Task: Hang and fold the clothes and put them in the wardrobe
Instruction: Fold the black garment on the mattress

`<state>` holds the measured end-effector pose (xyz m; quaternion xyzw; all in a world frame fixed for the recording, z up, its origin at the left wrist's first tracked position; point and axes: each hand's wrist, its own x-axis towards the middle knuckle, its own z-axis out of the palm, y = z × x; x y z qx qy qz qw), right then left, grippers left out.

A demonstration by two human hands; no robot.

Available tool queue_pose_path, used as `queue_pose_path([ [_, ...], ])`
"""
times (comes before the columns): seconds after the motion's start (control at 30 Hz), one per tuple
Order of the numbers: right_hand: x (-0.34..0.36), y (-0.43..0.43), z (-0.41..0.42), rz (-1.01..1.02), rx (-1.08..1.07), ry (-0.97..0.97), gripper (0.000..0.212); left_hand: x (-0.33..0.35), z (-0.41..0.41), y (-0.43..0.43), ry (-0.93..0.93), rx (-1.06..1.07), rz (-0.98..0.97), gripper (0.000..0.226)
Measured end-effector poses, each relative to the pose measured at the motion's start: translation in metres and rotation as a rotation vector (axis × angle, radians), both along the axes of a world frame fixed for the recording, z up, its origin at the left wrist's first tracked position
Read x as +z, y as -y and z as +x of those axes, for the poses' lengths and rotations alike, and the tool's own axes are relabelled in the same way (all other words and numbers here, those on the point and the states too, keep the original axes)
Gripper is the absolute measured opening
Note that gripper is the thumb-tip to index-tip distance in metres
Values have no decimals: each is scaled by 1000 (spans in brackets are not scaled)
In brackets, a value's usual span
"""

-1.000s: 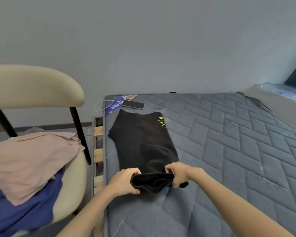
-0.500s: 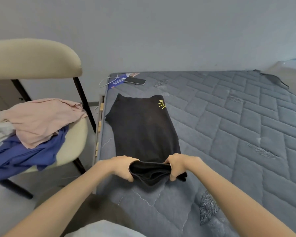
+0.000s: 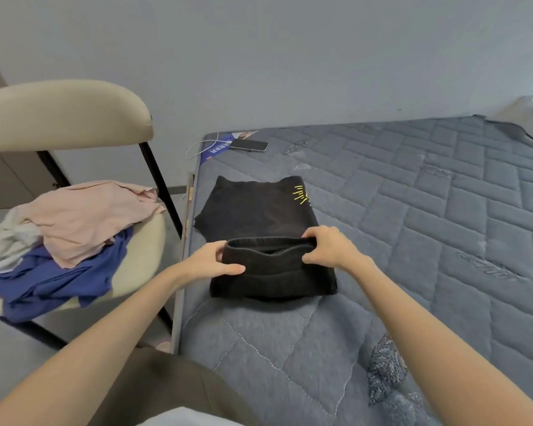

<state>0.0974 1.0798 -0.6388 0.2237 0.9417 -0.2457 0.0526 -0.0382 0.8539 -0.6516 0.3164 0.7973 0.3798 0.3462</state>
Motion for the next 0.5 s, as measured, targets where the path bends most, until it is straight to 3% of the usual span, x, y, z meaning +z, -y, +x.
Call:
queue_pose_path([
  [0.2,-25,-9,-22,-313,-273,-486,44,-15,-19,-26,78,340,104,48],
  [0.5,-62,-33,-69,-375,-388,-542,48,-53,-53,-74,142,667,149,36],
])
